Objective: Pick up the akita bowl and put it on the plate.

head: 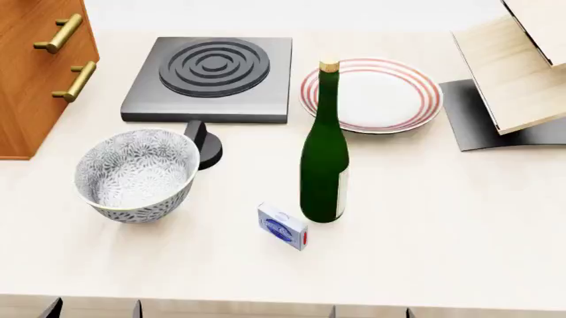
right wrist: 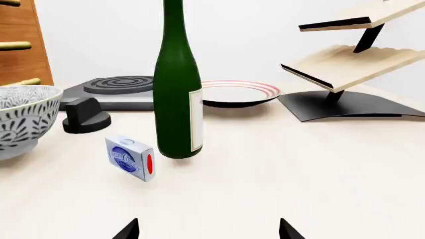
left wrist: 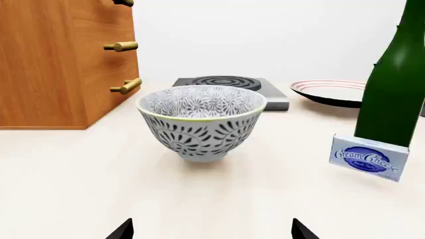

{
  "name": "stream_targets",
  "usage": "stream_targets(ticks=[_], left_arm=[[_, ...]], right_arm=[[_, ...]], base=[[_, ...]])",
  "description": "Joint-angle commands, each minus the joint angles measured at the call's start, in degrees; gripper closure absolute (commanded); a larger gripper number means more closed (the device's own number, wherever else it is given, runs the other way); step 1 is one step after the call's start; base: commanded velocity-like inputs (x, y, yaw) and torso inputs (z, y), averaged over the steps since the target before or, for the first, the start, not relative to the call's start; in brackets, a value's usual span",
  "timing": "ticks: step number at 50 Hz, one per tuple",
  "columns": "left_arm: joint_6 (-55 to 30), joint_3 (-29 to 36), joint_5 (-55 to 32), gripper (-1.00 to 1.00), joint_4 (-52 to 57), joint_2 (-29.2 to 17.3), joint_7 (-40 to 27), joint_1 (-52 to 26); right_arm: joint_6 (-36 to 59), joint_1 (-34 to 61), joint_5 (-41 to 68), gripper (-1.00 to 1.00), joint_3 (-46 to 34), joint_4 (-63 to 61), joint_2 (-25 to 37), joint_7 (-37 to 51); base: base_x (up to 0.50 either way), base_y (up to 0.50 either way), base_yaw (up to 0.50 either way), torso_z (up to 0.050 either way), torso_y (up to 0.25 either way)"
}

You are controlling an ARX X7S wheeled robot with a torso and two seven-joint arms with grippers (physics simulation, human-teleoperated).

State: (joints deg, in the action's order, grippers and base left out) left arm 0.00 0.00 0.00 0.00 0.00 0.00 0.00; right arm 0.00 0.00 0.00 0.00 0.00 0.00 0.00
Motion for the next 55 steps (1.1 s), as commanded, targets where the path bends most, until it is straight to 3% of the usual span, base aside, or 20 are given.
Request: stream_targets(ticks=[1,28,55], left_arm=[[-0.3,0.8,-0.7,-1.0,0.4,-0.7,-0.8,0.1],[-4.3,4.7,-3.9,-1.0,6.6,-4.7,-3.9,-0.3],[-13.5,2.8,-5.0,-1.0,27.5,-8.0,-8.7,-2.9]], right_arm=[[0.3,0.0,0.7,-1.0,-0.9,-0.3,0.7,0.9],[2.5,0.5,3.6,-1.0,-4.9,-5.6,4.3,5.4],[10.0,2.1,6.2,-1.0,-4.7,-22.7,7.2,8.7]], base=[[0.0,0.0,0.0,0.0,0.0],[0.0,0.0,0.0,0.0,0.0],[0.0,0.0,0.0,0.0,0.0]])
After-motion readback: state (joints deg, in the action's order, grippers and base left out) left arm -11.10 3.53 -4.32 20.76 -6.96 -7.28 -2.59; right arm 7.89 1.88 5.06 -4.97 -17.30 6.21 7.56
